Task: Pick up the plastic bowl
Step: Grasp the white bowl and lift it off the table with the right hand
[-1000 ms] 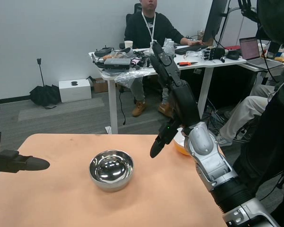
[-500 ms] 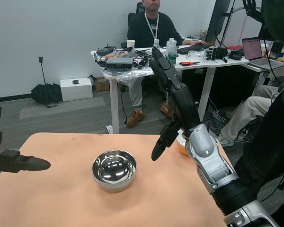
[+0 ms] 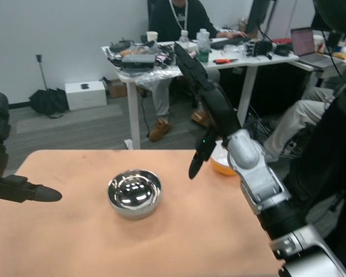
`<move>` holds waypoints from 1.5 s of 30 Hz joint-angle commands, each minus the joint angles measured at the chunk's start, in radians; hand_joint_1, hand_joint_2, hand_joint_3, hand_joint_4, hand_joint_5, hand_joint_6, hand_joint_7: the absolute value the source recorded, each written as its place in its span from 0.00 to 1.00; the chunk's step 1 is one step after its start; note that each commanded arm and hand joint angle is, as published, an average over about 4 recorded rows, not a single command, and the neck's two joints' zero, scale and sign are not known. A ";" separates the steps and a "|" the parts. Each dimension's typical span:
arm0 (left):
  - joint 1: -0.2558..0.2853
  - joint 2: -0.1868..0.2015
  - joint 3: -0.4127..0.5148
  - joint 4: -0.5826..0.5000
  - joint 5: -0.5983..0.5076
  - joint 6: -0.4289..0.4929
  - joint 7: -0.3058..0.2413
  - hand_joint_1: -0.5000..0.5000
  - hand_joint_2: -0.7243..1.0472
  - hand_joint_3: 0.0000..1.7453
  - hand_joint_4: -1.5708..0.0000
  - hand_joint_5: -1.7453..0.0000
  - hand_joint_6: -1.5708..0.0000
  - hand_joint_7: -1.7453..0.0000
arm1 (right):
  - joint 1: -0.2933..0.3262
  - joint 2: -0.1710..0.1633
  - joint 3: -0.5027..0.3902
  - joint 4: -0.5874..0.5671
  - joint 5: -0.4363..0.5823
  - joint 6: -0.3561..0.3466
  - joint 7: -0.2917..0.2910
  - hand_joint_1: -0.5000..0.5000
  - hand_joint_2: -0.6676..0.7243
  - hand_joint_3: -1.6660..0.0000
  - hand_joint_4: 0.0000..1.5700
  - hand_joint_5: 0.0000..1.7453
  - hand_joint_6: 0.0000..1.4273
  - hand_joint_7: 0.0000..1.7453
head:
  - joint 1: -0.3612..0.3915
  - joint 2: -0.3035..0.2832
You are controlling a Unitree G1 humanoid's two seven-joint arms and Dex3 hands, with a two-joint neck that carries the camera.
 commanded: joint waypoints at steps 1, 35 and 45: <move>-0.010 0.011 0.000 -0.013 0.006 0.024 -0.020 0.00 0.30 0.03 1.00 1.00 1.00 1.00 | 0.001 -0.010 -0.053 -0.054 -0.049 0.097 0.043 0.08 0.91 1.00 0.00 0.00 0.00 0.00 | -0.006 -0.005; -0.027 0.010 -0.025 0.070 -0.014 0.035 -0.037 0.00 0.31 0.00 1.00 1.00 1.00 1.00 | -0.294 -0.058 0.100 0.530 -0.698 0.714 0.404 0.09 0.68 1.00 0.00 0.00 0.00 0.00 | -0.156 0.030; -0.038 0.007 -0.046 0.102 -0.015 0.032 -0.037 0.00 0.30 0.04 1.00 1.00 1.00 1.00 | -0.309 -0.061 0.107 0.631 -0.781 0.763 0.430 0.10 0.65 1.00 0.00 0.00 0.00 0.00 | -0.167 0.024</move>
